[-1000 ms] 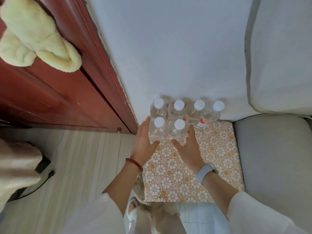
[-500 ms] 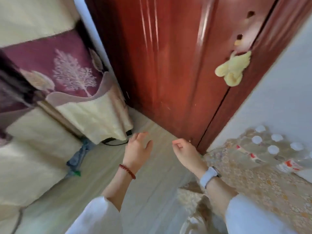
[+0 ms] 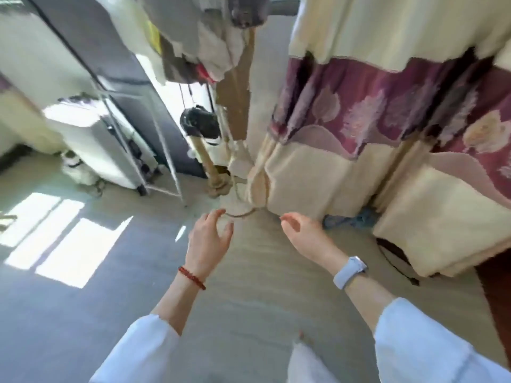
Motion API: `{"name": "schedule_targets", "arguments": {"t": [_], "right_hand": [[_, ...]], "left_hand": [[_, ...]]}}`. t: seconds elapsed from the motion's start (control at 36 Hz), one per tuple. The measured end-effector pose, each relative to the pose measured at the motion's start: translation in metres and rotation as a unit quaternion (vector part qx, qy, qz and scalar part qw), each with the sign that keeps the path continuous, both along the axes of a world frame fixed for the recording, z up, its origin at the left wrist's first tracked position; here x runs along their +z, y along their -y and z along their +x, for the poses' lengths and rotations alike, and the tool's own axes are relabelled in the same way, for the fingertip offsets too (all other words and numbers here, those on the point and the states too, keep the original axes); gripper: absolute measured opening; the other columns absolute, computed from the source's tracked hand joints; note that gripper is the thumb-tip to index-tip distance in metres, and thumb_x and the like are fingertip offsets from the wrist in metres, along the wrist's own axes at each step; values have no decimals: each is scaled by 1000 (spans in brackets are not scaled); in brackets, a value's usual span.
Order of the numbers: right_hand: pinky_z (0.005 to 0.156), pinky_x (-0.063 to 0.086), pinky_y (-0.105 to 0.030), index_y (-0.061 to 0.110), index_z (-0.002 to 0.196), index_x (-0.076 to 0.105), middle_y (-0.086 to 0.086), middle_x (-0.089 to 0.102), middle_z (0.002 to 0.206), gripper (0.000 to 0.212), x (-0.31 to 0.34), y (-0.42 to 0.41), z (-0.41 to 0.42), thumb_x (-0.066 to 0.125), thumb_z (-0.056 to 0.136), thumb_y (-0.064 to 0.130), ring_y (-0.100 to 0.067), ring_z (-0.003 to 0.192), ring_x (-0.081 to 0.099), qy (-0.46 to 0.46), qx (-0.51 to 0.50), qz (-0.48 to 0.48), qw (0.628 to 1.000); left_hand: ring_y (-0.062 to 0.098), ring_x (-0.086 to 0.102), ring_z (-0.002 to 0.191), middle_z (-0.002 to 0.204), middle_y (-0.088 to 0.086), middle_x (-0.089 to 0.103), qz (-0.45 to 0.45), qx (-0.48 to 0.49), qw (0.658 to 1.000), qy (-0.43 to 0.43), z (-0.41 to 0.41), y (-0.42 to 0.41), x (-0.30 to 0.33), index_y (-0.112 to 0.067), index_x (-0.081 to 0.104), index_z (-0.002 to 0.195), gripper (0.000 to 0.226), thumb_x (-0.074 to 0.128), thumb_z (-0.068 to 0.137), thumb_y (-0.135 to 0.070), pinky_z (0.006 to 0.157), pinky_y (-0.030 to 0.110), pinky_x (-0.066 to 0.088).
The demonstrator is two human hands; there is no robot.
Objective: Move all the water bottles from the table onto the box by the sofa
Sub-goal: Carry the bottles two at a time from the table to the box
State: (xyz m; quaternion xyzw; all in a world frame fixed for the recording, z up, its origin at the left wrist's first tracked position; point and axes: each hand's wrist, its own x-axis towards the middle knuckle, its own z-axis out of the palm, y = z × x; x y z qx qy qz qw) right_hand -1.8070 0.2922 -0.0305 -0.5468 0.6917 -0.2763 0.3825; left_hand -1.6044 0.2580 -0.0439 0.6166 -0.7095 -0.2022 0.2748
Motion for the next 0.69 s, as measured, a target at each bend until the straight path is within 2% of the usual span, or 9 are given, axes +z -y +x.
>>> {"name": "schedule_targets", "arguments": {"t": [0.08,0.17,0.22,0.28,0.39,0.56,0.69], "right_hand": [[78,36,-24,11,114,57,-8,64,105,28,2,51,73,45,94,24,-24,99,57,-23,101,12,995],[89,41,-27,12,117,56,-9,63,113,28,3,98,143,46,94,24,-24,104,59,-36,186,4,982],[90,44,-31,14,117,56,-9,64,113,27,4,129,188,46,94,24,-23,104,60,-44,231,-6,972],[86,43,-29,13,115,57,-9,65,111,26,3,161,232,47,93,23,-23,101,60,-34,277,-22,960],[79,45,-27,16,116,55,-5,64,110,28,4,225,319,45,93,28,-19,95,60,-42,378,-40,924],[78,41,-25,15,115,56,-3,65,103,28,16,292,457,46,91,27,-20,94,61,-48,461,-81,882],[89,47,-35,13,116,56,-6,64,112,29,21,315,580,46,92,26,-22,99,60,-40,550,-111,827]], "left_hand": [[31,57,107,112,16,62,21,96,995,-9,73,10,-8,-4,58,115,34,62,85,-19,94,39,44],[28,55,111,117,13,61,31,174,984,-14,139,24,-12,-6,57,118,35,60,87,-21,95,34,40],[28,54,113,120,12,59,36,218,975,-9,181,39,-11,-9,55,120,36,57,88,-24,98,38,41],[28,54,112,120,13,58,31,258,966,-1,221,58,-5,-10,55,119,35,57,87,-24,98,44,42],[28,51,113,120,12,57,21,325,946,7,296,101,15,-9,55,119,34,56,88,-23,97,45,41],[22,47,118,126,5,54,14,399,917,22,399,140,33,-14,51,123,36,49,91,-30,100,43,40],[21,49,117,125,5,55,15,488,873,3,491,133,30,-14,51,123,36,50,91,-30,100,38,40]]}}
